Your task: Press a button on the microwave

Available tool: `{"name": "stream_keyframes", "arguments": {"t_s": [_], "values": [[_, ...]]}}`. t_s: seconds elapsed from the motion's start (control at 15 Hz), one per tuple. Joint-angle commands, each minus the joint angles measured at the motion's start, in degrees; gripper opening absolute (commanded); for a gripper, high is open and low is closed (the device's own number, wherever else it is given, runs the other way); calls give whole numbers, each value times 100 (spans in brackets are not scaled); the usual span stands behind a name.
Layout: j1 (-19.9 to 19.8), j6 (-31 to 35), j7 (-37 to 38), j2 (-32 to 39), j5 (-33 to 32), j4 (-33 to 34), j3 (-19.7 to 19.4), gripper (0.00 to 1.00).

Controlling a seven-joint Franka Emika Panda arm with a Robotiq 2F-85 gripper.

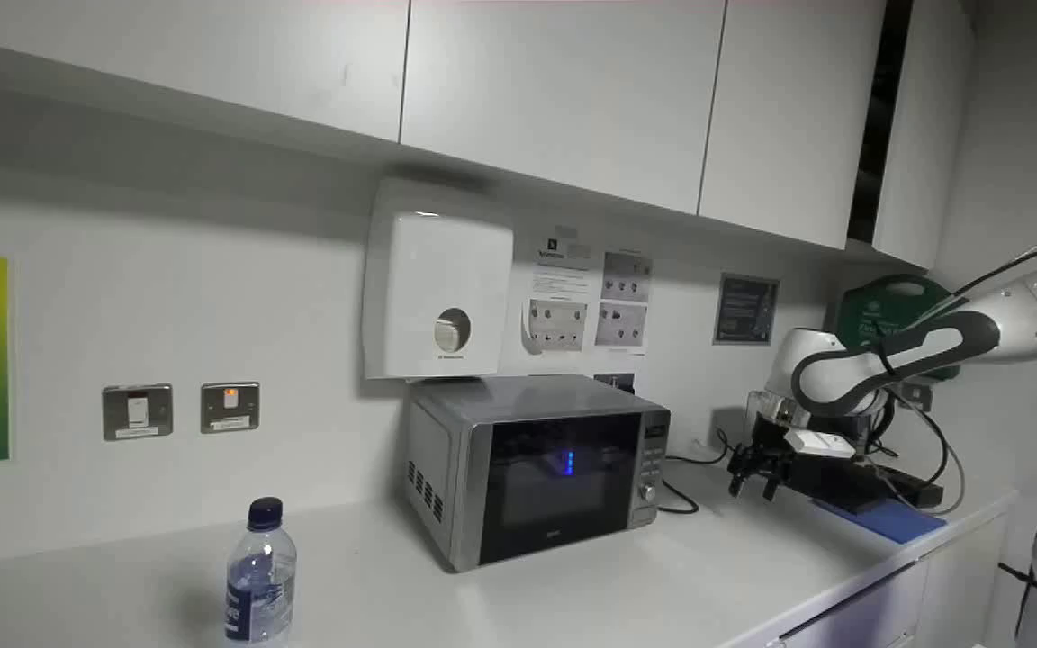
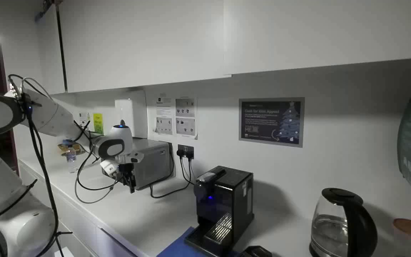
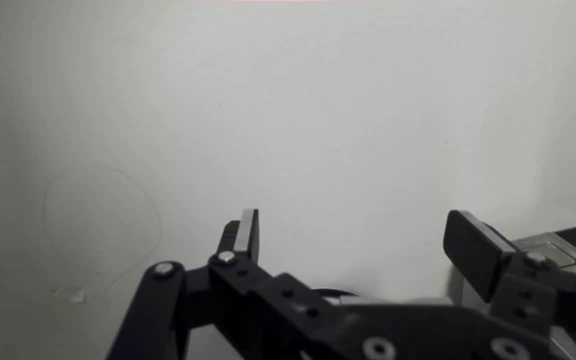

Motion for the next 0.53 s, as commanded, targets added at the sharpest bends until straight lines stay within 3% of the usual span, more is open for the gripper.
{"name": "stream_keyframes", "arguments": {"t_s": [0.0,0.47], "values": [[15,-13,8,1,-14,7,-18,100],[204,290,254,199,-87,-2,407,100]]}}
